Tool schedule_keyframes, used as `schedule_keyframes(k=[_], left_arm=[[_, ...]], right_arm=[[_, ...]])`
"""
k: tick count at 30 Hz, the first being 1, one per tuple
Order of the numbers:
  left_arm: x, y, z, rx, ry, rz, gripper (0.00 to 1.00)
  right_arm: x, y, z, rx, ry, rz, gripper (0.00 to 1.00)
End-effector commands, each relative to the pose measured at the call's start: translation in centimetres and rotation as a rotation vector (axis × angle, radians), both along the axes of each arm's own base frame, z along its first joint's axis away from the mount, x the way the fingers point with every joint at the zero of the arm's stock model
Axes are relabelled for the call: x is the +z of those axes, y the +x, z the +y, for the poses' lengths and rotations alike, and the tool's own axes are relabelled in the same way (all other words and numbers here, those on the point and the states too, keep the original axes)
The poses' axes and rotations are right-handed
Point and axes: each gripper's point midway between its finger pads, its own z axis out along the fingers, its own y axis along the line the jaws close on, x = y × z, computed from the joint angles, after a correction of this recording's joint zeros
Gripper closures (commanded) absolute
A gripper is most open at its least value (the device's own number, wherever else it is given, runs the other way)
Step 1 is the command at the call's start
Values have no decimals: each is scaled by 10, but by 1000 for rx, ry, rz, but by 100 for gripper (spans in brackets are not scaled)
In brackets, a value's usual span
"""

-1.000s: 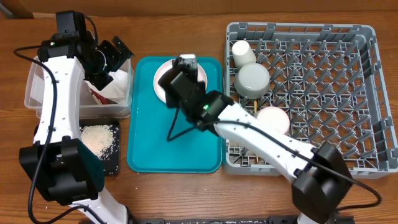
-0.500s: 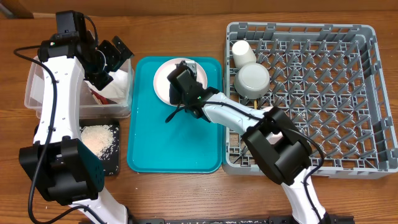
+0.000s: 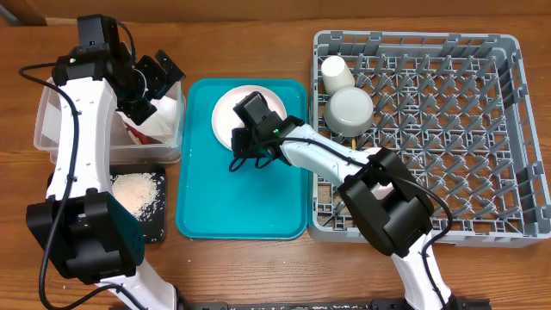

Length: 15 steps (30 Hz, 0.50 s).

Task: Sort waste into correct bins and load items into the dishwasher
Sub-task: 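Grasp the edge of the pink plate with the right gripper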

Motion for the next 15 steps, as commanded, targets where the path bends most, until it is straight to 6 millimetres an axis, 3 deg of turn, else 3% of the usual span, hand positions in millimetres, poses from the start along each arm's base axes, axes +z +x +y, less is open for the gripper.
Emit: schedule_keyframes(k=[1,4,10,15], left_arm=[[8,2,-2,1,7,-18,0],[8,2,-2,1,7,-18,0],[8,2,-2,1,7,-18,0],[8,2,-2,1,7,-18,0]], right_arm=[[-24,-36,-2,57,0,162,70],[-25,-44,-5,63,-11,199,73],[-9,-52,2,94,45,230,77],[20,-46,4,93,73,175,77]])
